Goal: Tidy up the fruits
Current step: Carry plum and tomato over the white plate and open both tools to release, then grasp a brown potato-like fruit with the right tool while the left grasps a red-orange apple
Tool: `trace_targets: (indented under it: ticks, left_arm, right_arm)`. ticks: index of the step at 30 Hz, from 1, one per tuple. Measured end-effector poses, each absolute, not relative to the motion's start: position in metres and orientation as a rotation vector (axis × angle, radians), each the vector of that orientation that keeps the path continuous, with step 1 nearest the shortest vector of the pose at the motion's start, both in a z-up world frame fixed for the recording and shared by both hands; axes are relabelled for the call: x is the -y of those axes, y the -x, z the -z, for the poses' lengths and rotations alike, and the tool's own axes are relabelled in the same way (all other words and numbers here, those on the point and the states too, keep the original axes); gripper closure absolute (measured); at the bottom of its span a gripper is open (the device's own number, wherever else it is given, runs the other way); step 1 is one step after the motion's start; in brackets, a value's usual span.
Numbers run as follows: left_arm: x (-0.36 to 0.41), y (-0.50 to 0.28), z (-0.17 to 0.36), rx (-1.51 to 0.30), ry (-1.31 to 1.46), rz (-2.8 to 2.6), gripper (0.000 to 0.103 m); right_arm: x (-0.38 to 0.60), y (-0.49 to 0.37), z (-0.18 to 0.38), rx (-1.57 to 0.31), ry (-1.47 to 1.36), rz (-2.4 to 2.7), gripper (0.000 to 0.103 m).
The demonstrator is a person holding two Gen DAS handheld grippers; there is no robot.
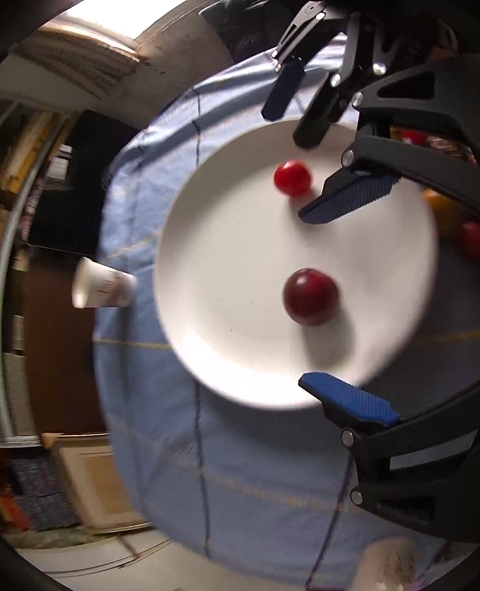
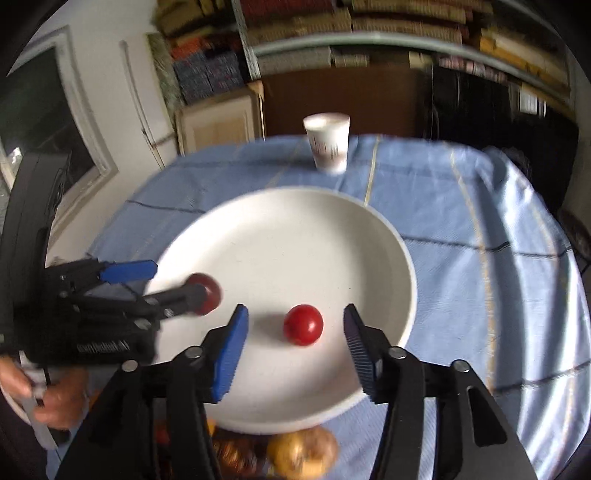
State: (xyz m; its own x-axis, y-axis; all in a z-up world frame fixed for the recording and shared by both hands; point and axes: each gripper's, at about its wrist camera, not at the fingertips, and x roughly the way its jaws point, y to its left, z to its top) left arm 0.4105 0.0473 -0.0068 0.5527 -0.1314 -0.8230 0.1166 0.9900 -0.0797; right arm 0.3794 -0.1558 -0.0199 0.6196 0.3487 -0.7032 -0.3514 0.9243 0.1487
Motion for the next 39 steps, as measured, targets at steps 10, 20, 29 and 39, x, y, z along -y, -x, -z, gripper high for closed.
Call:
trace_targets:
  ticks: [10,20,29,39]
  left_arm:
    - [-0.087,-0.259,-0.003,-0.816,-0.010,0.143,0.005]
    - [-0.111,-0.199,0.034,-0.831,0.126,0.238,0.005]
    - [-0.099,-0.198,0.041,-0.840,0.075,0.255,0.005]
    - [-0.095,-0.199,0.045,-0.858,0.044,0.253,0.005]
  right_arm:
    - [0.215,-0.266,0.036,-0.671,-0.002,-0.385,0.035]
    - [0.201,-0.231,0.060,-0.721,0.100,-0.370,0.034]
    - [0.199,-0.234,0.067,-0.760,0.111,-0.362,0.034]
    - [0.193,-0.235,0.073,-0.793,0.143,-0.373,0.046]
